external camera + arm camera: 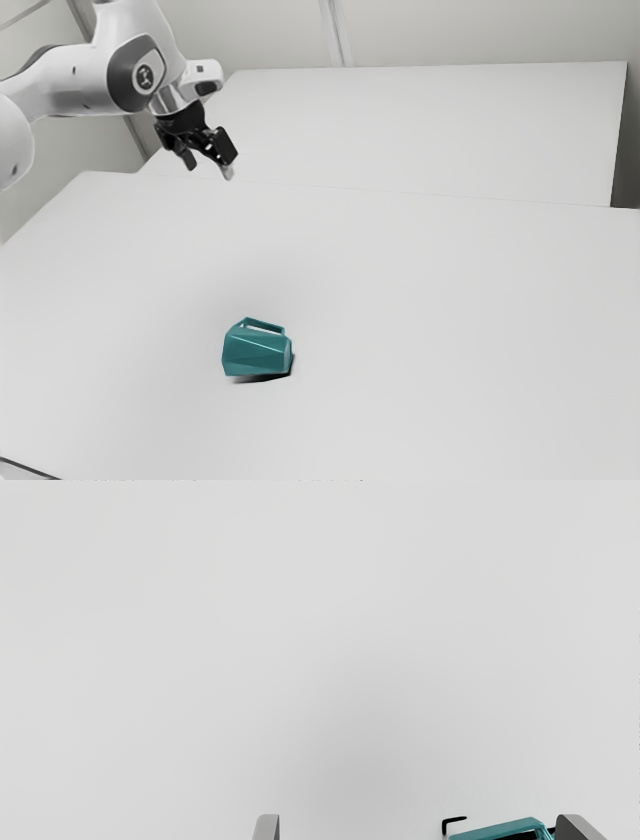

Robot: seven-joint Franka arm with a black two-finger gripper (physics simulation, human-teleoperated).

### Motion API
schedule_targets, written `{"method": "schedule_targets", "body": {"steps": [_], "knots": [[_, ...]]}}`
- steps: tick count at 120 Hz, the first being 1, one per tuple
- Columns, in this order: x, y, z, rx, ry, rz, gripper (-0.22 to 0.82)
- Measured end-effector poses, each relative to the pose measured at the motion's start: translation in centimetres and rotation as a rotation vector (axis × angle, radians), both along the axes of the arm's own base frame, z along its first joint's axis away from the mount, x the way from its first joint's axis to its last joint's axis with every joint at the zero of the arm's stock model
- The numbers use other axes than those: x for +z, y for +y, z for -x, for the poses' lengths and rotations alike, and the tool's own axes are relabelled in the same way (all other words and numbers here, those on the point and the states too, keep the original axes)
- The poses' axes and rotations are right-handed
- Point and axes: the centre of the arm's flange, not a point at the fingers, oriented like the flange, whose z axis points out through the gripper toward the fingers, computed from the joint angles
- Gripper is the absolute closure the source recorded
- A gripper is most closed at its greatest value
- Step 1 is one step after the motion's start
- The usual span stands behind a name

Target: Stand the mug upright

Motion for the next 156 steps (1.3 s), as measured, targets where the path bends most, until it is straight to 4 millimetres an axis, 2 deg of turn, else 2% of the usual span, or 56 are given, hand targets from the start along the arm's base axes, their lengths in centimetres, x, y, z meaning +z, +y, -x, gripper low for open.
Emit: {"method": "schedule_targets", "body": {"steps": [13,21,32,40,45,55,72,82,104,127,145,156], "knots": [[-0.7,-0.4,0.9,-0.003,0.014,0.042,0.00],[-2.5,0.6,3.6,0.034,0.042,0.148,0.00],[-5.4,3.1,6.2,0.124,0.078,0.285,0.00],[-7.5,5.6,9.2,0.210,0.100,0.387,0.00],[-8.8,6.3,11.1,0.248,0.116,0.442,0.00],[-11.9,6.6,14.9,0.313,0.158,0.548,0.00],[-17.0,7.0,19.4,0.433,0.235,0.679,0.00],[-19.6,6.9,21.3,0.492,0.273,0.724,0.00],[-22.4,6.2,22.7,0.586,0.303,0.809,0.00],[-24.0,5.7,21.9,0.668,0.302,0.900,0.01],[-24.8,4.7,21.3,0.693,0.299,0.950,0.08],[-24.9,4.4,20.5,0.695,0.289,0.963,0.15]]}}
